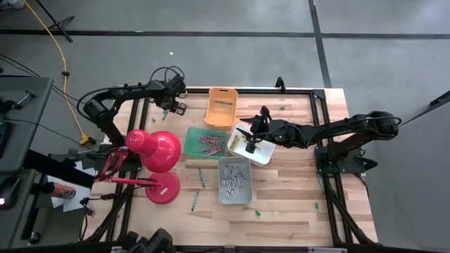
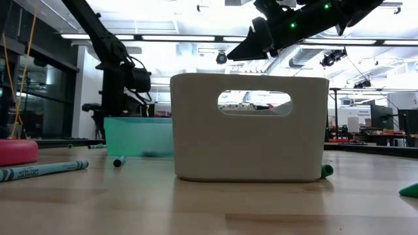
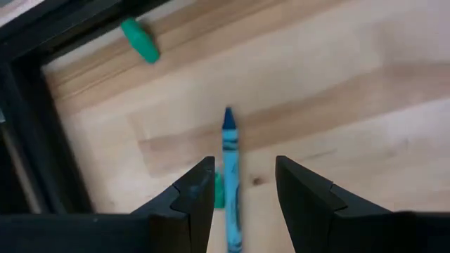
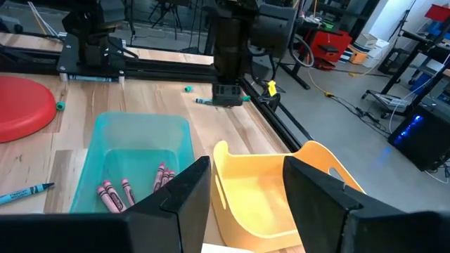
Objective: Sort crayons
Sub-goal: Put the blue crayon into the yellow bin
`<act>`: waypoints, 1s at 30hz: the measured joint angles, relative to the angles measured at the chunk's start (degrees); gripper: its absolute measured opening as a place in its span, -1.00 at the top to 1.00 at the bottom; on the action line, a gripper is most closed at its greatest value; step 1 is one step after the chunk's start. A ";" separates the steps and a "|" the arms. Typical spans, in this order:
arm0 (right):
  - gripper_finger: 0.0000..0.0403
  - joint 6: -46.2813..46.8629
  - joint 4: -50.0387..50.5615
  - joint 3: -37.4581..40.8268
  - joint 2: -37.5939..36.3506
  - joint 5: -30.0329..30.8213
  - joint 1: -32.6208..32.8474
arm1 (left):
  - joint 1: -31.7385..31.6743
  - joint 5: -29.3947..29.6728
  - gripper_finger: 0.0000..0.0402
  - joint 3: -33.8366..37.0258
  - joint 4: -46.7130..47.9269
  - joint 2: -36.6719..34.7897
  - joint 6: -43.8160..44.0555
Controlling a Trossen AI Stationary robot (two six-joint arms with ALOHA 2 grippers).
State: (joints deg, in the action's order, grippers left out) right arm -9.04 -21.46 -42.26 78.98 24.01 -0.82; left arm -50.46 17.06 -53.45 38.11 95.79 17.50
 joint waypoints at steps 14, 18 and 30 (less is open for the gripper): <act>0.15 0.01 0.01 0.00 0.00 0.00 -0.02 | -4.07 -3.68 0.31 0.00 -4.86 0.28 1.40; 0.15 0.02 0.03 0.00 0.00 0.00 0.00 | -4.02 -6.49 0.32 0.00 -4.90 2.30 1.44; 0.15 1.26 0.03 0.00 0.00 -0.11 -0.04 | -3.32 -6.51 0.42 -0.19 -3.83 3.73 1.40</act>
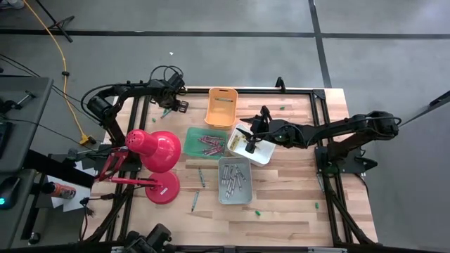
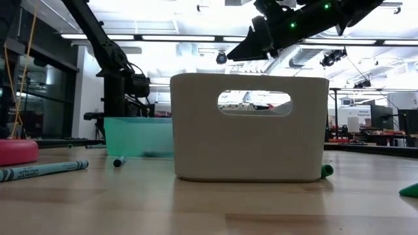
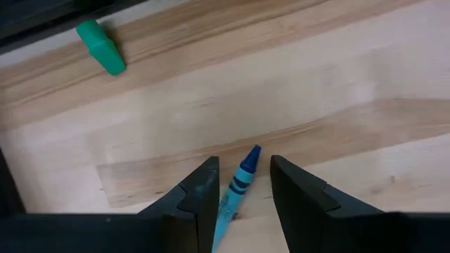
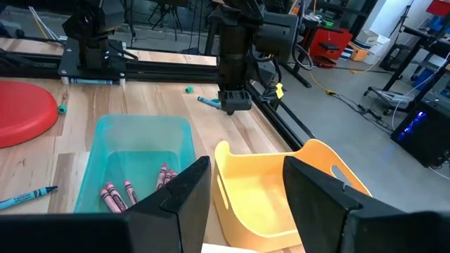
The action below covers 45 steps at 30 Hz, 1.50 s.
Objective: Sort crayons
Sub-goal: Put the blue crayon into the yellow bin
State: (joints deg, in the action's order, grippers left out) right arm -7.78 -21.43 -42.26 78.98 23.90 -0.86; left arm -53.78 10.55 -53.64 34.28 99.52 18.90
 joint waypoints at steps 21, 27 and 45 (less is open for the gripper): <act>0.15 1.37 0.00 0.00 0.00 -0.44 0.00 | 1.85 0.99 0.67 0.21 7.30 -0.04 -6.22; 0.15 1.37 0.00 -0.02 0.00 -0.44 0.00 | 1.89 1.33 0.96 0.22 7.27 -0.04 -7.35; 0.15 1.32 -0.21 -0.02 0.00 -1.93 -0.04 | 13.24 -2.79 1.00 7.60 -4.58 -30.27 -12.56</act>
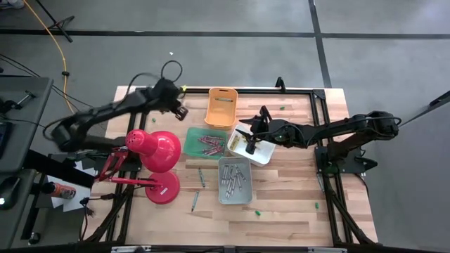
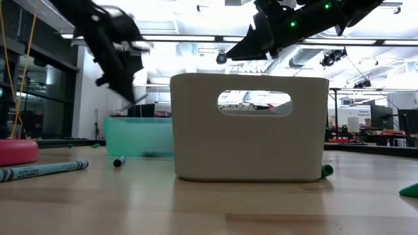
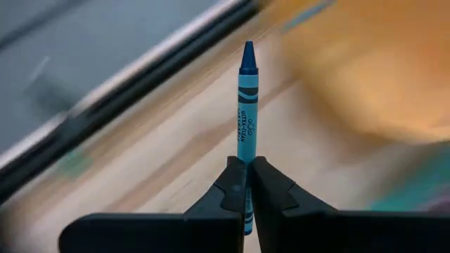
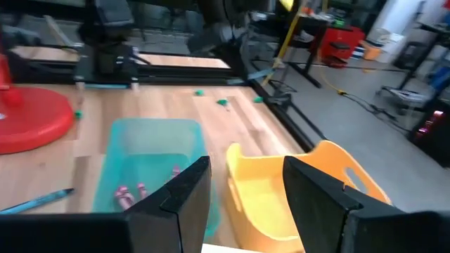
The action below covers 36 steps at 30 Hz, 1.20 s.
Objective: Sort crayons
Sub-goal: Put the blue crayon into the yellow bin
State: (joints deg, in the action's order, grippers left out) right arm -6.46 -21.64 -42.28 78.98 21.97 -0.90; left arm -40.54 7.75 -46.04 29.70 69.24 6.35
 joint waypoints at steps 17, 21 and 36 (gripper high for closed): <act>0.15 0.11 -6.46 -0.02 0.02 -12.92 0.19 | 31.97 1.55 1.00 42.92 -91.12 -11.90 0.59; 0.15 0.20 -6.47 -0.02 0.02 -13.00 0.19 | 32.16 0.77 1.00 41.11 -90.68 -11.65 0.00; 0.15 1.50 -4.14 -0.02 0.04 -13.12 0.30 | 32.16 -1.45 1.00 39.02 -89.57 -11.34 -2.05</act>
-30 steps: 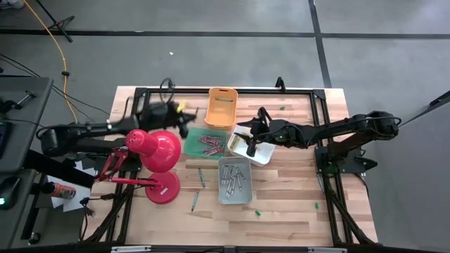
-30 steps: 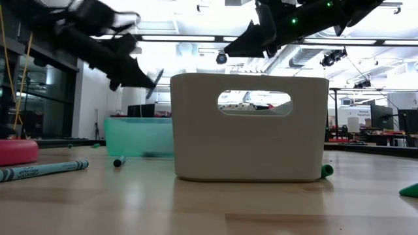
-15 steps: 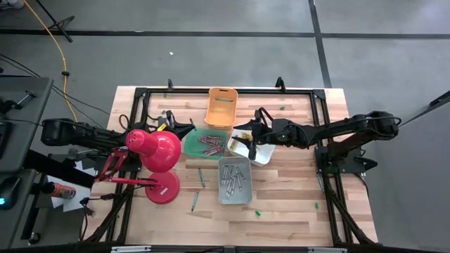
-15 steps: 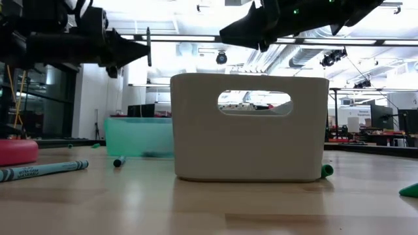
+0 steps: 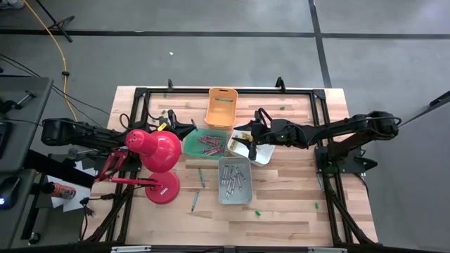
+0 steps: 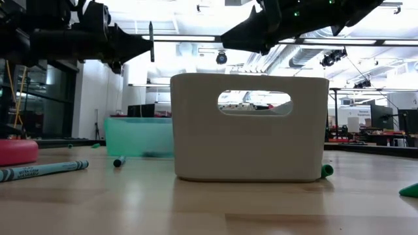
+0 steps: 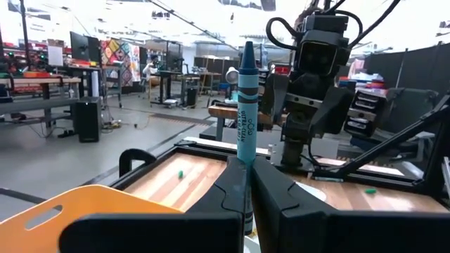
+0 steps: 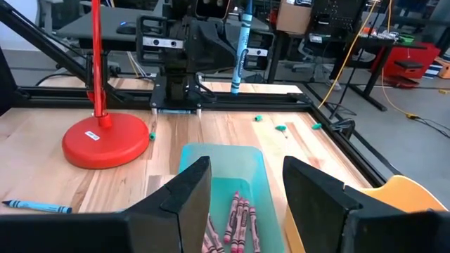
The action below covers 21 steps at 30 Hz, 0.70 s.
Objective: Sort crayons
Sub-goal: Put the blue crayon into the yellow bin
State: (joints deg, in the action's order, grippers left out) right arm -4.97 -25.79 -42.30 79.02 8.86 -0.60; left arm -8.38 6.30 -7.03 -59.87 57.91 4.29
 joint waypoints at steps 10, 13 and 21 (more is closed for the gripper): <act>0.15 -0.50 -0.10 0.00 0.00 -0.04 0.00 | 0.61 -0.10 1.00 0.00 0.02 0.00 -1.46; 0.15 -0.44 -0.10 0.00 0.00 -0.06 0.00 | 0.61 -0.10 1.00 0.00 0.00 0.00 -1.55; 0.15 -0.57 -2.87 0.00 0.00 -0.04 -0.15 | 0.59 5.36 1.00 -4.23 0.87 7.60 7.09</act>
State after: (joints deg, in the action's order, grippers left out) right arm -5.54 -28.66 -42.30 79.02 8.82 -0.75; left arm -7.79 11.67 -11.26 -59.00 65.51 11.38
